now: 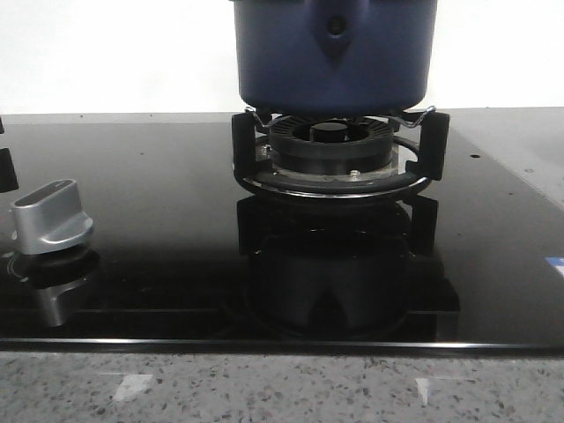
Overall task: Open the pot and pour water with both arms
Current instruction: 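Hold the glass lid raised above the saucepan with the left gripper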
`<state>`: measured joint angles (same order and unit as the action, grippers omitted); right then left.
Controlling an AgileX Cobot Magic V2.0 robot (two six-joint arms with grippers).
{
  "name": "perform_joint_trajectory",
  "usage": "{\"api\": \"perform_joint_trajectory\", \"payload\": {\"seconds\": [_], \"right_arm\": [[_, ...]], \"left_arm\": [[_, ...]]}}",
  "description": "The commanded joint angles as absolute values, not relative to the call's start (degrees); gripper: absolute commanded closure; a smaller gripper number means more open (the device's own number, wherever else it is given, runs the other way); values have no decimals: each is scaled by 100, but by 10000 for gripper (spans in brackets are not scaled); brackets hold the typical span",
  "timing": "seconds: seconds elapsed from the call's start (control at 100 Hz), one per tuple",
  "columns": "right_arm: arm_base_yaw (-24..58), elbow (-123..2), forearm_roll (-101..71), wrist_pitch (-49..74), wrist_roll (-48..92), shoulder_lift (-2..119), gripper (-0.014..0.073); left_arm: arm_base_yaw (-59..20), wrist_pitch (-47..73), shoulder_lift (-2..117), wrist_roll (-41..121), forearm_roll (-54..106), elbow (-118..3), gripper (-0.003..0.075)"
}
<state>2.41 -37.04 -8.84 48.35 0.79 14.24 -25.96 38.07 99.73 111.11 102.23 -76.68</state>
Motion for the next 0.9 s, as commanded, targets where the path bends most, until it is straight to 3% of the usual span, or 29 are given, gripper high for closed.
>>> {"api": "perform_joint_trajectory", "payload": {"seconds": [0.0,0.89], "right_arm": [[267,-3893,-859,4367,128,1544,158],[267,-3893,-859,4214,128,1544,158]], "left_arm": [[-2571,4033,9823,11101,10722,-7876,163],[-2615,4599,10172,11071,10722,-8283,195]]}}
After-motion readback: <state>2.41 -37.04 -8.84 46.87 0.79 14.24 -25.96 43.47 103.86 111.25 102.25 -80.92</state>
